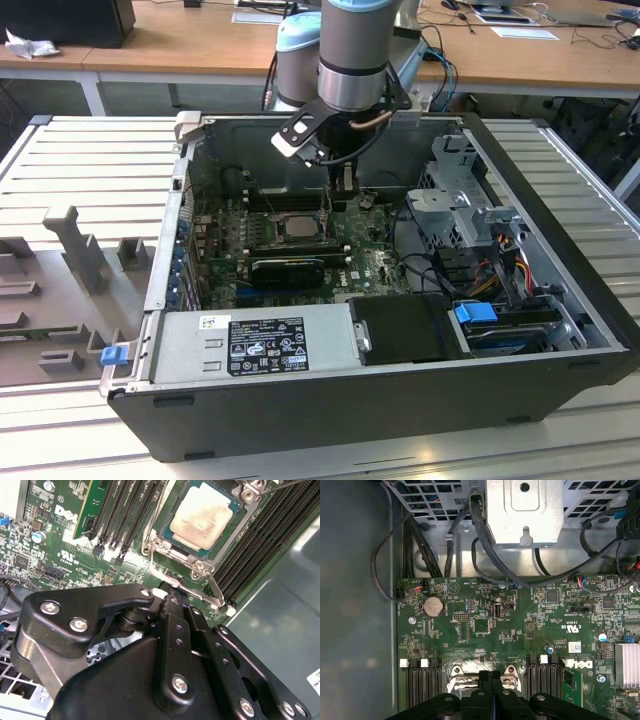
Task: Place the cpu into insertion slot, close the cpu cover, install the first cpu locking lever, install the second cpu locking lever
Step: 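Close the cpu cover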
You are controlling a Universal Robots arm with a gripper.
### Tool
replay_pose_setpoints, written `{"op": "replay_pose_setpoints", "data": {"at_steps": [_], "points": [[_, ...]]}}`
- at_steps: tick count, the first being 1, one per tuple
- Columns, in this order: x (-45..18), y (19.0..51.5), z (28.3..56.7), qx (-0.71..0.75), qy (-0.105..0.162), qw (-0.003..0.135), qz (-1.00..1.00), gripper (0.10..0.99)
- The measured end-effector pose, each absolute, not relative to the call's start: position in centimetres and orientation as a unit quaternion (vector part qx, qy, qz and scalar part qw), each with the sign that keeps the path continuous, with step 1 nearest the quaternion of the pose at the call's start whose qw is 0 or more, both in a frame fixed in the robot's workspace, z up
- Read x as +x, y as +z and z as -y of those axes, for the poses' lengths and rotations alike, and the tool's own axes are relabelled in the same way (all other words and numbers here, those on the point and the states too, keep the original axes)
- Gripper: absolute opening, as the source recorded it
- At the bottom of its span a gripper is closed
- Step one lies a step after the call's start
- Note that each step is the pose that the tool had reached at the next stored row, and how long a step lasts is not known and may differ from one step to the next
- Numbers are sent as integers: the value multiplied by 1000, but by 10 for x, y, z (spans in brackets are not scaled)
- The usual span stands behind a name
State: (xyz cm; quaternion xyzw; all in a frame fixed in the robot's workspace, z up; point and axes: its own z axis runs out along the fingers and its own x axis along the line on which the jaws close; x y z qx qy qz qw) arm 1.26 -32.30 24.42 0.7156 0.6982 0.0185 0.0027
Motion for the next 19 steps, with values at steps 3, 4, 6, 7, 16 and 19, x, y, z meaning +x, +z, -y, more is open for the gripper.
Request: {"op": "replay_pose_setpoints", "data": {"at_steps": [3, 4, 6, 7, 16, 19], "points": [[11, 244, 323, 716, 19, 3, -698, 106], [11, 244, 323, 716, 19, 3, -698, 106], [10, 244, 323, 716, 19, 3, -698, 106], [9, 244, 323, 716, 19, 3, -698, 106], [5, 244, 323, 716, 19, 3, -698, 106], [3, 244, 323, 716, 19, 3, -698, 106]]}}
